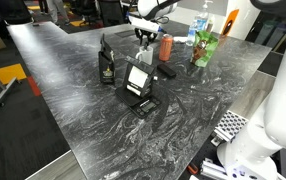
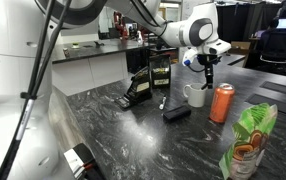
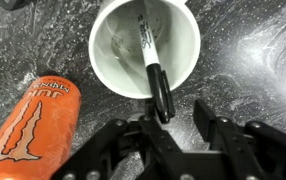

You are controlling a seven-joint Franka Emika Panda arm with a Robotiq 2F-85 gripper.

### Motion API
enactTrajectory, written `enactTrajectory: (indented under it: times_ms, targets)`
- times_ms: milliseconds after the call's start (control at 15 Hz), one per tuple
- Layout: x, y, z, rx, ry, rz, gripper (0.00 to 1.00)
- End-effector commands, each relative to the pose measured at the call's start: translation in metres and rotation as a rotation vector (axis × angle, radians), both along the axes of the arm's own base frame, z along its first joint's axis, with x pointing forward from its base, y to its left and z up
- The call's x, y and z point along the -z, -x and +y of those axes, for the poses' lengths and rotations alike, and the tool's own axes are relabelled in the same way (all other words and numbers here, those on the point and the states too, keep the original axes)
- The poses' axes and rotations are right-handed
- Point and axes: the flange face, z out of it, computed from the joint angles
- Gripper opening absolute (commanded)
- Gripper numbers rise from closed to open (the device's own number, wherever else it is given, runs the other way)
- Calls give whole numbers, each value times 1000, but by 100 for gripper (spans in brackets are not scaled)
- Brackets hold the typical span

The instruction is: Remove the marker from the cup

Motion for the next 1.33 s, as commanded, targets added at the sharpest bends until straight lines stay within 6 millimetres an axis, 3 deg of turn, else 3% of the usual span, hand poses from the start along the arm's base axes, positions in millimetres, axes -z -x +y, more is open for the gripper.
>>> enactTrajectory:
  times_ms: [0, 133, 467, 533, 667, 1200, 1267]
  targets:
    - [-4, 1, -1, 51, 36, 12, 13]
    - [-6, 3, -2, 77, 47, 9, 1]
    - [-8, 5, -3, 110, 65, 16, 0]
    - [-7, 5, -1, 96, 65, 34, 25]
    - [-3, 8, 2, 70, 69, 71, 33]
    - [5, 17, 16, -17, 133, 209, 92]
    - [5, 16, 17, -24, 145, 209, 48]
